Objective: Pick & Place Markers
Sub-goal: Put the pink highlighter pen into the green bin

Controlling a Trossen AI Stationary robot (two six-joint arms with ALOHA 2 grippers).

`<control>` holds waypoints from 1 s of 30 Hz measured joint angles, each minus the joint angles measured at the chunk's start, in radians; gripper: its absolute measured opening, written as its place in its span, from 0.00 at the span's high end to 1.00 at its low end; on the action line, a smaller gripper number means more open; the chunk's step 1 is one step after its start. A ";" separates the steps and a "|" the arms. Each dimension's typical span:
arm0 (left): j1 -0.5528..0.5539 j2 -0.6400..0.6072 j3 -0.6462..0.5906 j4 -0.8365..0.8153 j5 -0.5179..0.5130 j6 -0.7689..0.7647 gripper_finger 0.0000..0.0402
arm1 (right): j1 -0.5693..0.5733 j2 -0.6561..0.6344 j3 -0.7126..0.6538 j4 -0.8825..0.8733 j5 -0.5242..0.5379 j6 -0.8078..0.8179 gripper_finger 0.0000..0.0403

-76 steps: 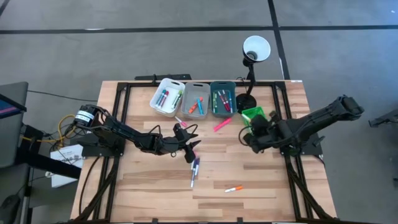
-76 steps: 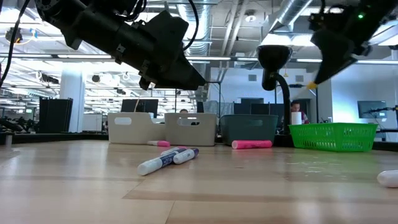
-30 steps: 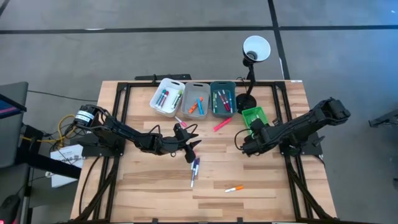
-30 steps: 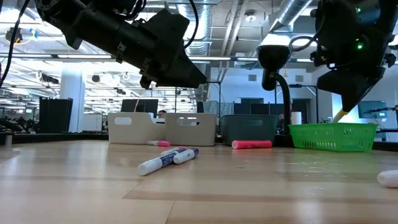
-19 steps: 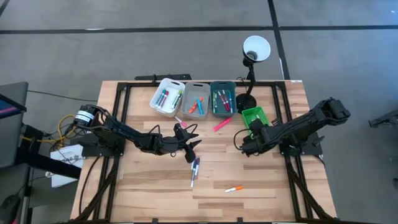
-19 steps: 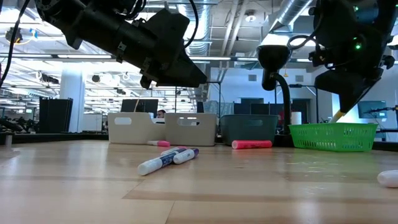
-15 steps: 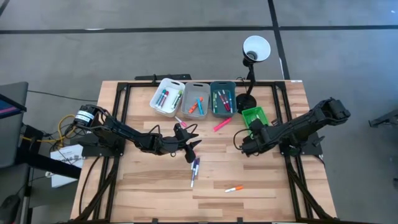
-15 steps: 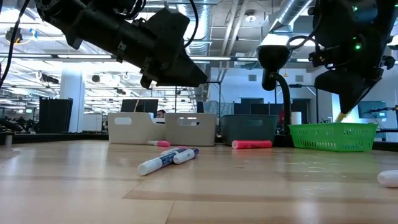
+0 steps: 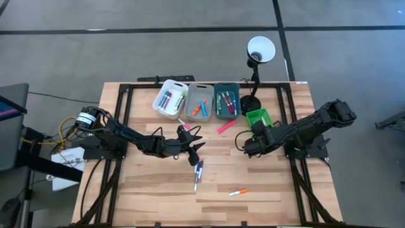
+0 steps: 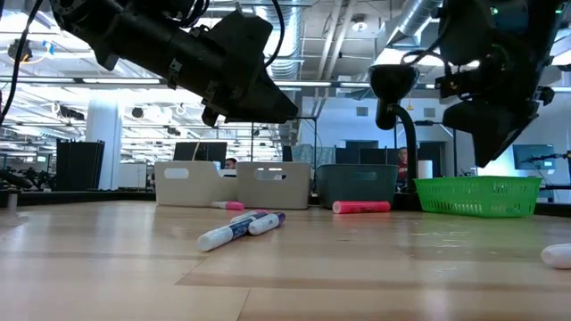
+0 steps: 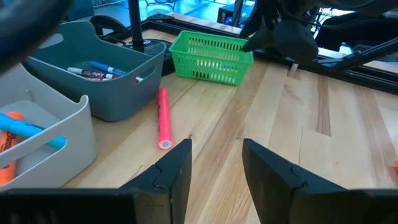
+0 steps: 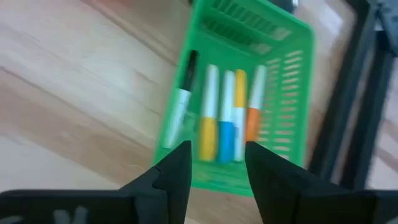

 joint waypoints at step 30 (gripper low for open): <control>0.007 0.000 0.000 0.010 0.027 -0.037 0.66 | 0.112 -0.358 0.164 0.468 0.139 -0.943 0.73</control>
